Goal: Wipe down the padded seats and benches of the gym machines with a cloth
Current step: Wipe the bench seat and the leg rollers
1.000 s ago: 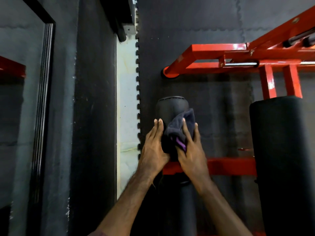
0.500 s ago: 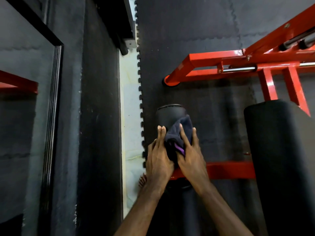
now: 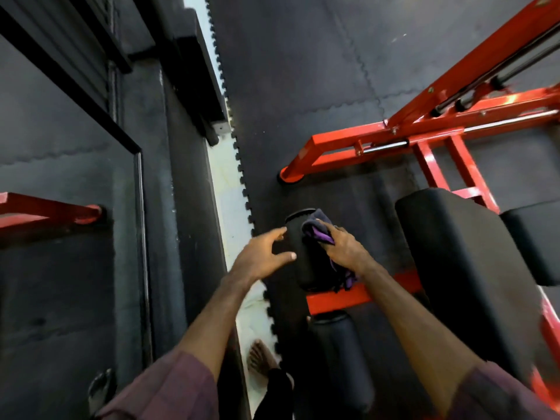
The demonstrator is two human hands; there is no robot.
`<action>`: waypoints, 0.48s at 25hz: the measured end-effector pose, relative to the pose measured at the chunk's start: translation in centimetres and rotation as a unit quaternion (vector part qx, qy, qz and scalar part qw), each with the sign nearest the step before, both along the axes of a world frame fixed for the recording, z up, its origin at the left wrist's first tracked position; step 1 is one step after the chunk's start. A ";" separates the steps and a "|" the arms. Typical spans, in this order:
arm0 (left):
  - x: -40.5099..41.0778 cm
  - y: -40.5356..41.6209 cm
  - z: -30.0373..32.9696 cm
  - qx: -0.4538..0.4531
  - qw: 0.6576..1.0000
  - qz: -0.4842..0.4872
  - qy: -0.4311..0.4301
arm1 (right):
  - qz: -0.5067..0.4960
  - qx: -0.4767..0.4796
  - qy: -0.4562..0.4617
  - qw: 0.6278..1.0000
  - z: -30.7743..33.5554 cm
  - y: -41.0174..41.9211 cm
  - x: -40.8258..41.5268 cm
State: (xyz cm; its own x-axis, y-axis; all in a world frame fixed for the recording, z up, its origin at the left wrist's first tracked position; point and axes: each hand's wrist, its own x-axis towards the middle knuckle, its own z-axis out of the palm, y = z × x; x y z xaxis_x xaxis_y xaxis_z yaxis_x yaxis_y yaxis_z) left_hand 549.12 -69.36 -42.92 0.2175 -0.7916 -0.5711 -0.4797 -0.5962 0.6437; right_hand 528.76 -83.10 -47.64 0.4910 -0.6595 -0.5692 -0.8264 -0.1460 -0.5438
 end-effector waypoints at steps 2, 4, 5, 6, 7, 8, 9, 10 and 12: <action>3.3 -0.7 4.6 0.007 0.999 -0.037 -0.019 | -0.013 -0.003 -0.016 1.000 4.1 0.0 -0.2; 6.6 -1.9 9.6 0.001 0.998 -0.056 -0.027 | -0.048 -0.023 -0.037 0.998 8.4 -0.5 0.1; 8.2 -2.7 12.1 -0.010 0.997 -0.061 -0.038 | -0.060 -0.029 -0.048 0.997 10.7 -1.0 0.5; 9.7 -3.6 14.3 -0.025 0.996 -0.066 -0.053 | -0.066 -0.039 -0.058 0.995 12.7 -1.5 1.2; 11.0 -4.7 16.4 -0.039 0.994 -0.072 -0.070 | -0.070 -0.051 -0.071 0.994 14.5 -2.3 1.9; 12.0 -6.0 18.1 -0.057 0.992 -0.078 -0.086 | -0.074 -0.062 -0.080 0.992 16.1 -3.3 2.7; 13.0 -7.5 19.6 -0.080 0.989 -0.081 -0.097 | -0.075 -0.076 -0.090 0.990 17.4 -4.5 3.5; 13.9 -9.3 21.3 -0.104 0.985 -0.085 -0.107 | -0.077 -0.100 -0.101 0.987 18.7 -6.2 4.4; 15.4 -13.5 24.1 -0.150 0.976 -0.095 -0.124 | -0.075 -0.136 -0.118 0.981 20.6 -10.6 6.1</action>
State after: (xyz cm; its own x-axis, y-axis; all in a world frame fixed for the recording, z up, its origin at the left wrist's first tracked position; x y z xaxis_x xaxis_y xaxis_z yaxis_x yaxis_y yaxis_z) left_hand 564.54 -82.84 -18.85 0.1516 -0.9545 -0.2570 -0.7264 -0.2839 0.6259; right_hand 534.86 -93.66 -27.05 0.4739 -0.8461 -0.2440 -0.7058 -0.1993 -0.6798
